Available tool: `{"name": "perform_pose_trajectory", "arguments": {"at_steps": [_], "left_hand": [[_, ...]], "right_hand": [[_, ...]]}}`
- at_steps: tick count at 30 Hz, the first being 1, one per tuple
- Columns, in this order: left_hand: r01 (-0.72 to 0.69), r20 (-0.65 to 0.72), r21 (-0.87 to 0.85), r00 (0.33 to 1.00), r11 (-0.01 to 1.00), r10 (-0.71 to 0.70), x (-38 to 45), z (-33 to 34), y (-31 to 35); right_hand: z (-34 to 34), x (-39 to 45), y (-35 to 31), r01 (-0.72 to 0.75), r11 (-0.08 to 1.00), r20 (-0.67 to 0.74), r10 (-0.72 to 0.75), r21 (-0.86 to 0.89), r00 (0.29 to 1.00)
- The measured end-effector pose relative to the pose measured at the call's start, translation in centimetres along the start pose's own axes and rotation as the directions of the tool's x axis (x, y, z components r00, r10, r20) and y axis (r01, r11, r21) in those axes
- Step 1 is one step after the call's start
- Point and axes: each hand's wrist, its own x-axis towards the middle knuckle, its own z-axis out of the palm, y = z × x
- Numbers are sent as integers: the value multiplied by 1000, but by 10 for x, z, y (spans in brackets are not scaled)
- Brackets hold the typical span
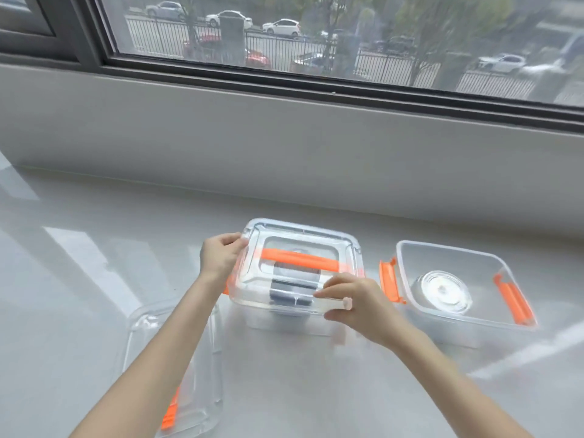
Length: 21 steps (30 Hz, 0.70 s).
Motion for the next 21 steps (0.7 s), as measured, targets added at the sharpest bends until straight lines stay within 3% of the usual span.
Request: {"name": "perform_pose_trajectory", "arguments": {"at_steps": [12,14,17,18,21], "left_hand": [[-68,-62,298,994,952,91,-6,2,-23],[-25,-97,299,994,954,57,-6,1,-23],[83,-115,286,992,955,-52,-6,-5,-26],[125,-112,273,989,954,-98,-6,-7,-28],[188,-110,219,980,957,-167,-5,-11,-28]], "right_hand": [[8,9,10,-39,999,129,38,10,991],[3,10,12,-66,998,18,65,21,998],[-3,15,24,-247,968,-350,220,-33,910],[-4,16,29,-352,936,-380,326,1,866],[-5,20,45,-619,777,-222,627,115,746]]}}
